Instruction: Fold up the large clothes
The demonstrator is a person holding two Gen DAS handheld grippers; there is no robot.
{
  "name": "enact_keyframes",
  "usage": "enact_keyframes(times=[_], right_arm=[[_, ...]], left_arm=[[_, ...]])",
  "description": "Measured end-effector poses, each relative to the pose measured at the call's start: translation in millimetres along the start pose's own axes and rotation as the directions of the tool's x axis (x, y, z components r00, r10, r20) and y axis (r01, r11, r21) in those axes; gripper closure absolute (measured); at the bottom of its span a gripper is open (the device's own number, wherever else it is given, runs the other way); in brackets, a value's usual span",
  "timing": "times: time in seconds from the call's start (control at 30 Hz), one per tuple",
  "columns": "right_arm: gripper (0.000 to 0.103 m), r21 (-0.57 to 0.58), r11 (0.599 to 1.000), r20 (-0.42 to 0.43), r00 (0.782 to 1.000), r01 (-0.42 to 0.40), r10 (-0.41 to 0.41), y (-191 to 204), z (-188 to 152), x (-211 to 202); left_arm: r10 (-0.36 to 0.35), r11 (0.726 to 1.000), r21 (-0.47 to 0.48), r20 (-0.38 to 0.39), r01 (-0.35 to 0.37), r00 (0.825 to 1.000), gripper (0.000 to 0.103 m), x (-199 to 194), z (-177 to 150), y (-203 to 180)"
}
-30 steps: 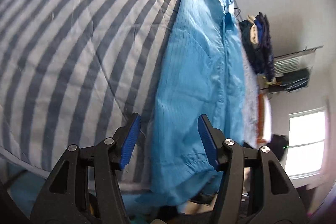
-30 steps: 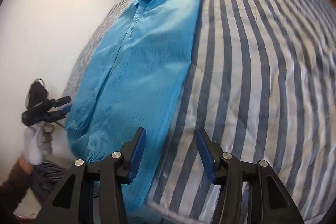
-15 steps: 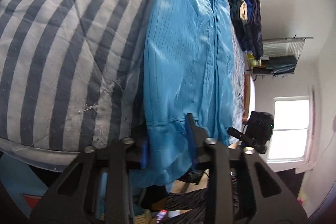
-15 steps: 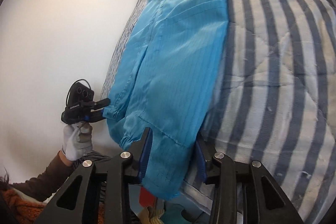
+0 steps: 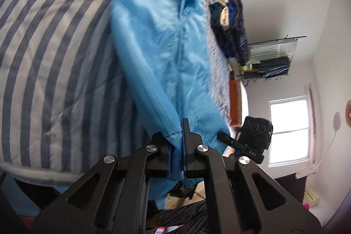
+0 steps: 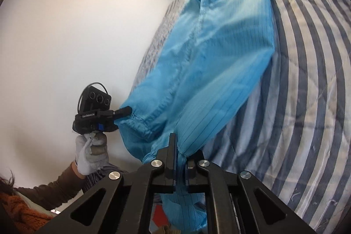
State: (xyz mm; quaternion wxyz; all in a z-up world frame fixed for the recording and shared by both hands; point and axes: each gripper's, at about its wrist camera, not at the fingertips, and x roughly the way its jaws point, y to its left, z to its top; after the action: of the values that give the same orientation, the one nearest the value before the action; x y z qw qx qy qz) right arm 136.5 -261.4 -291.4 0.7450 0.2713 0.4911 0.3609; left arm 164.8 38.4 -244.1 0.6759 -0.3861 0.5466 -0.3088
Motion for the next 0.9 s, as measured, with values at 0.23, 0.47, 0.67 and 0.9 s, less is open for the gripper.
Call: enact_keyframes(times=[0.23, 0.47, 0.67, 0.9], right_arm=[[0.101, -0.028, 1.000, 0.112, 0.994, -0.004, 0.007, 14.9, 38.0, -21.8], [0.101, -0.049, 0.991, 0.166, 0.980, 0.120, -0.111, 18.7, 94.1, -27.1], [0.101, -0.029, 0.976, 0.178, 0.962, 0.214, -0.206, 5.5, 137.9, -18.4], [0.101, -0.019, 0.960, 0.161, 0.949, 0.278, -0.272, -10.6, 170.8, 2.7]], left_arm=[[-0.026, 0.999, 0.039, 0.067, 0.023, 0.997, 0.099, -3.4, 45.0, -42.0], [0.027, 0.996, 0.079, 0.117, -0.036, 0.993, 0.099, 3.1, 98.6, -64.4], [0.075, 0.993, 0.077, 0.152, -0.087, 0.986, 0.099, 20.8, 136.8, -67.8], [0.133, 0.989, 0.048, 0.164, -0.143, 0.977, 0.099, 42.7, 167.6, -50.0]])
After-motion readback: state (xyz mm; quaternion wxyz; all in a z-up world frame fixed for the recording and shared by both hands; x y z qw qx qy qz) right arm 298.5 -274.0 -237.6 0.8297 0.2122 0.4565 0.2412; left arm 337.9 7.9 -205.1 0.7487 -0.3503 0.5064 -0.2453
